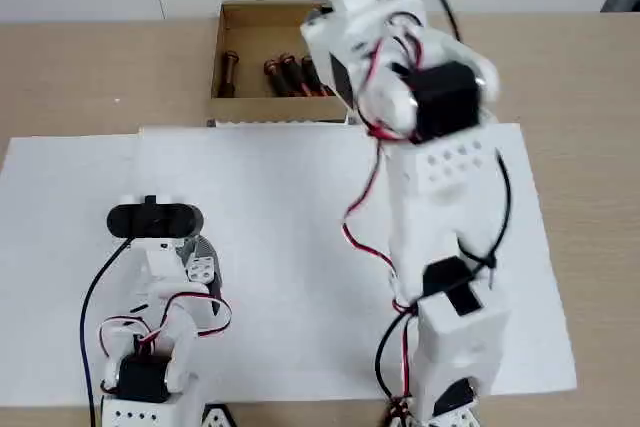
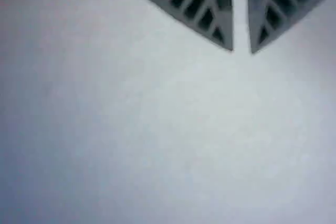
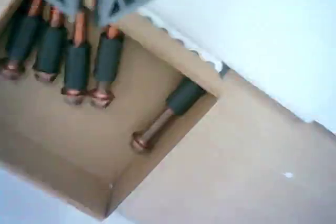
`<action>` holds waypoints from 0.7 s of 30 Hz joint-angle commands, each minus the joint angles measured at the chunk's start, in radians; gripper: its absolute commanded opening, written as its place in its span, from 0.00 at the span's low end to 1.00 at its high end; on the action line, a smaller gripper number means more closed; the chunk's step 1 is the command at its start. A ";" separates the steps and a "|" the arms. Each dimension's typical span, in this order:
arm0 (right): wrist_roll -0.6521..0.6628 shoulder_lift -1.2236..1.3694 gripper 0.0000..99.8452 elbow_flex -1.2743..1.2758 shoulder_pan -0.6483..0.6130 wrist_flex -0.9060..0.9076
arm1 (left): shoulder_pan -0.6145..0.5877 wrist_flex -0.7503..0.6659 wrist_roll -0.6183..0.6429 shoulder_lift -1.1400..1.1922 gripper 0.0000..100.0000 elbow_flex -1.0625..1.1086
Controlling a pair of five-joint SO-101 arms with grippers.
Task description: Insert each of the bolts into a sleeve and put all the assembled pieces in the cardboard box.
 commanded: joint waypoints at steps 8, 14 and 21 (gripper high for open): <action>-0.051 -0.492 0.00 0.330 0.165 0.033 | -0.002 0.006 0.006 -0.008 0.01 -0.004; -0.055 -0.799 0.00 0.720 0.328 0.012 | -0.002 0.006 0.006 -0.008 0.01 -0.004; -0.086 -1.013 0.00 1.148 0.484 -0.074 | -0.002 0.006 0.006 -0.008 0.01 -0.004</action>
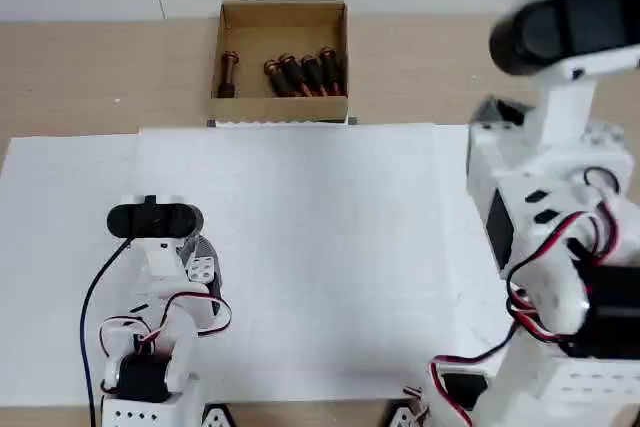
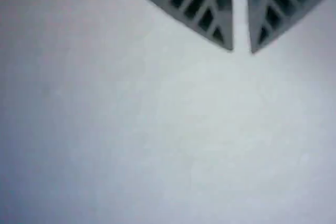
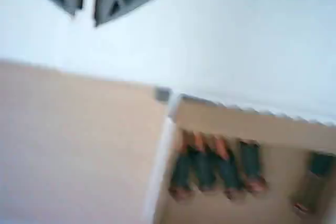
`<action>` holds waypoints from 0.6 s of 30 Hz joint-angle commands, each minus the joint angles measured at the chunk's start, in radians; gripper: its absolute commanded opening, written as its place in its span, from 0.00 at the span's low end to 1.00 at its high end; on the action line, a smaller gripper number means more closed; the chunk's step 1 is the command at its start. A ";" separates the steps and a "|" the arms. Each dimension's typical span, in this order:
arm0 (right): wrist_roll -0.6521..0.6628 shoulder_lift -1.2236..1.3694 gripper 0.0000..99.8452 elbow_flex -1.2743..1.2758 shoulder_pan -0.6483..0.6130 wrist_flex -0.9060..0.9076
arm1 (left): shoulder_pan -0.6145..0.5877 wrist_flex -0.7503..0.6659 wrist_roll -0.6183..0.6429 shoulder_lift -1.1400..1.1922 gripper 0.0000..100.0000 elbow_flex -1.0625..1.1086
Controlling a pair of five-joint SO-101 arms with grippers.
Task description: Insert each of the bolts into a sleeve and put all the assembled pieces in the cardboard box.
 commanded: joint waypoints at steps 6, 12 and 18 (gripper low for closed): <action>-0.061 -0.260 0.00 0.557 0.076 -0.237 | -0.002 0.006 0.005 -0.008 0.01 -0.004; -0.061 -0.479 0.00 0.993 0.074 -0.440 | -0.002 0.006 0.005 -0.008 0.01 -0.004; -0.060 -0.685 0.00 1.332 0.065 -0.568 | -0.002 0.006 0.005 -0.008 0.01 -0.004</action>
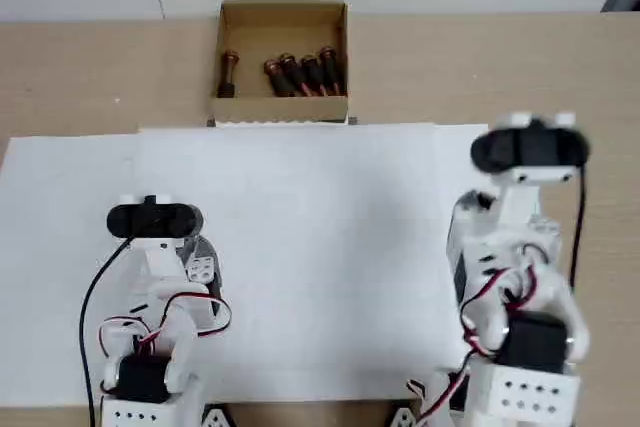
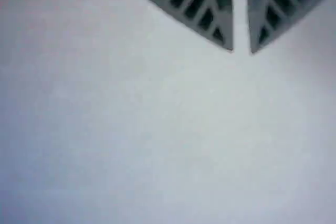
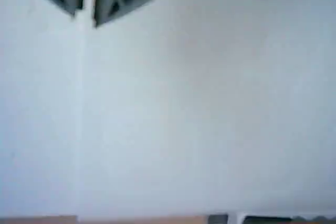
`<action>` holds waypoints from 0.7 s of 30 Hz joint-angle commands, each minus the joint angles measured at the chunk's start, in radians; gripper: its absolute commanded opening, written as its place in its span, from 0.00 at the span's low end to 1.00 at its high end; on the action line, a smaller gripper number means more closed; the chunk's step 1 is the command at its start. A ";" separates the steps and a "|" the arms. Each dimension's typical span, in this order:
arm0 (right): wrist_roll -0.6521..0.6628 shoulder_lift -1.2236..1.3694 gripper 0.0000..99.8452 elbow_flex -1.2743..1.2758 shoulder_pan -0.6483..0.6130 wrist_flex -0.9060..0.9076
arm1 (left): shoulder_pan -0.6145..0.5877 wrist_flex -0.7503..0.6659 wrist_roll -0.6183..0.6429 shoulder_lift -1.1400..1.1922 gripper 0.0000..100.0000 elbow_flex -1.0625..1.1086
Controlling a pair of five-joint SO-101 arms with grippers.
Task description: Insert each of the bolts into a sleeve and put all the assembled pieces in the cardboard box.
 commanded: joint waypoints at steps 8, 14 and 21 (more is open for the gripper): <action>-0.006 -0.441 0.00 0.474 -0.088 -0.105 | -0.002 0.006 0.005 -0.008 0.01 -0.004; -0.012 -0.573 0.00 0.615 -0.108 -0.108 | -0.002 0.006 0.005 -0.008 0.01 -0.004; -0.049 -0.587 0.00 0.663 -0.110 -0.108 | -0.002 0.006 0.005 -0.008 0.01 -0.004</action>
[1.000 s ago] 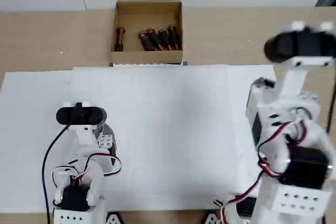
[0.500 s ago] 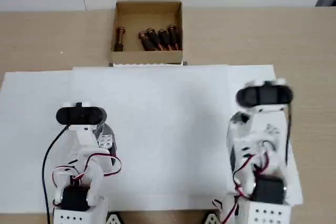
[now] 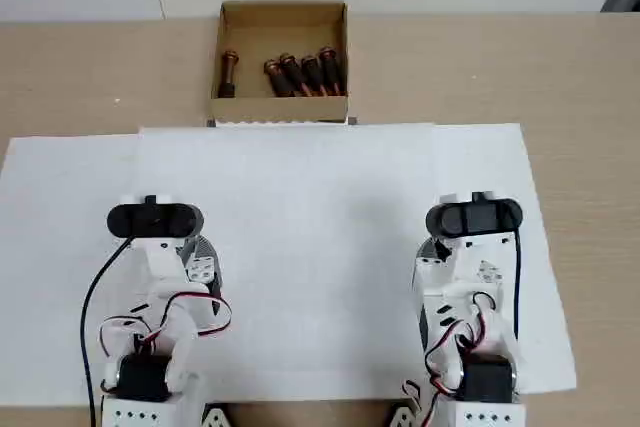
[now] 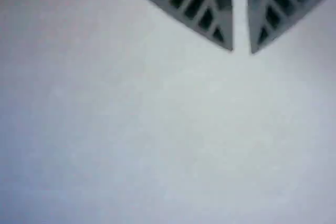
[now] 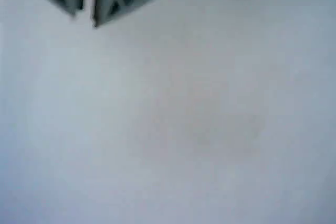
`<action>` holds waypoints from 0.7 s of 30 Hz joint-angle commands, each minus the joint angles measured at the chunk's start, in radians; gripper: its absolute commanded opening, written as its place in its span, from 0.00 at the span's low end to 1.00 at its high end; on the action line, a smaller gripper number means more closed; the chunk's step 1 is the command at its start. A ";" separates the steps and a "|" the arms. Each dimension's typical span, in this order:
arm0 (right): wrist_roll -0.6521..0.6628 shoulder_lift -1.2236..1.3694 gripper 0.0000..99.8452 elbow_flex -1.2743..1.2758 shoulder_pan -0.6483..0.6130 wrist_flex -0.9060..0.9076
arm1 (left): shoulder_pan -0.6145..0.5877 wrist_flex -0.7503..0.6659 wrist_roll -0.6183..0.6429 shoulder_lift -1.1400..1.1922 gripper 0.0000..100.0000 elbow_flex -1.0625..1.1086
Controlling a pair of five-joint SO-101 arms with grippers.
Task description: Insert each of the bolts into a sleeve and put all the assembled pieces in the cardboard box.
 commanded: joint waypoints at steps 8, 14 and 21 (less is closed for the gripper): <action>-0.012 -0.028 0.00 0.071 -0.004 -0.016 | -0.002 0.006 0.005 -0.008 0.01 -0.004; -0.018 -0.028 0.00 0.109 -0.004 -0.019 | -0.002 0.006 0.005 -0.008 0.01 -0.004; -0.018 -0.028 0.00 0.109 -0.004 -0.019 | -0.002 0.006 0.005 -0.008 0.01 -0.004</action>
